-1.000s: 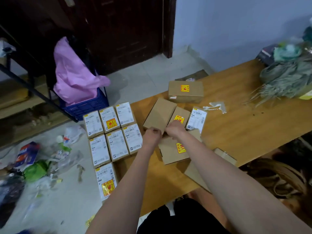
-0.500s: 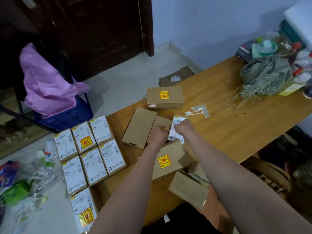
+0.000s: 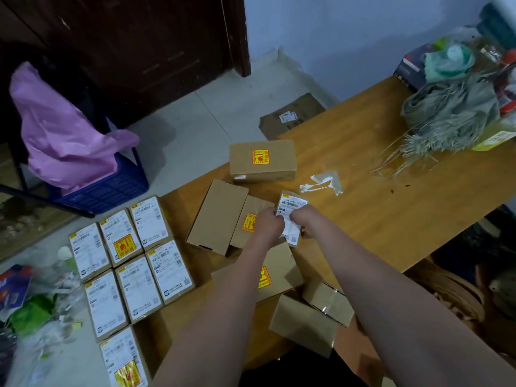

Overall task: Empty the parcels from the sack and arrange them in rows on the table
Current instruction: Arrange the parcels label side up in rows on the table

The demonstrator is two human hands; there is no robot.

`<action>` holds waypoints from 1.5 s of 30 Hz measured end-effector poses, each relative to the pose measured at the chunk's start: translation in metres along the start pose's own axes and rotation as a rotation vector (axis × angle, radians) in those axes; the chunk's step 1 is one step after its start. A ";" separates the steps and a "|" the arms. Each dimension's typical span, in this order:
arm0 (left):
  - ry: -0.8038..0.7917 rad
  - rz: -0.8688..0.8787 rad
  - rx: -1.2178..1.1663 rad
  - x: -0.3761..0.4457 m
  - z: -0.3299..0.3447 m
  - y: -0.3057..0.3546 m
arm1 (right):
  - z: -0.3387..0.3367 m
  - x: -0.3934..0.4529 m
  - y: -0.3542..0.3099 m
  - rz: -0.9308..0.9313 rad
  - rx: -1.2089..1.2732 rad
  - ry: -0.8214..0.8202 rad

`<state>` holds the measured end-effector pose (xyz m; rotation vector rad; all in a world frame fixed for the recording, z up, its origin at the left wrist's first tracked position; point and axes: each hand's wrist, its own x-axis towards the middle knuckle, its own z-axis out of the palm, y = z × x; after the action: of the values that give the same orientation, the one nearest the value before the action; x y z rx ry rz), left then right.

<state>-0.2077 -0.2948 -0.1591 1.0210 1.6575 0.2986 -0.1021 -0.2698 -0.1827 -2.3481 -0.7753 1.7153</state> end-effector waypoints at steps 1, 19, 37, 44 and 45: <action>-0.002 -0.017 -0.039 0.000 0.000 0.002 | -0.001 0.001 -0.001 -0.003 0.007 0.001; 0.009 0.016 -0.298 0.002 -0.015 0.022 | -0.018 -0.022 -0.040 -0.162 -0.055 0.172; 0.310 0.044 -0.470 -0.064 -0.094 -0.058 | 0.072 -0.083 -0.045 -0.348 -0.046 -0.021; 0.321 0.021 -0.578 -0.096 -0.115 -0.103 | 0.110 -0.099 -0.025 -0.358 0.017 -0.172; 0.326 0.015 -0.592 -0.101 -0.117 -0.108 | 0.115 -0.103 -0.021 -0.363 0.010 -0.187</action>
<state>-0.3606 -0.3997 -0.1206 0.5526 1.6924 0.9433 -0.2372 -0.3220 -0.1264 -1.9078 -1.1376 1.7803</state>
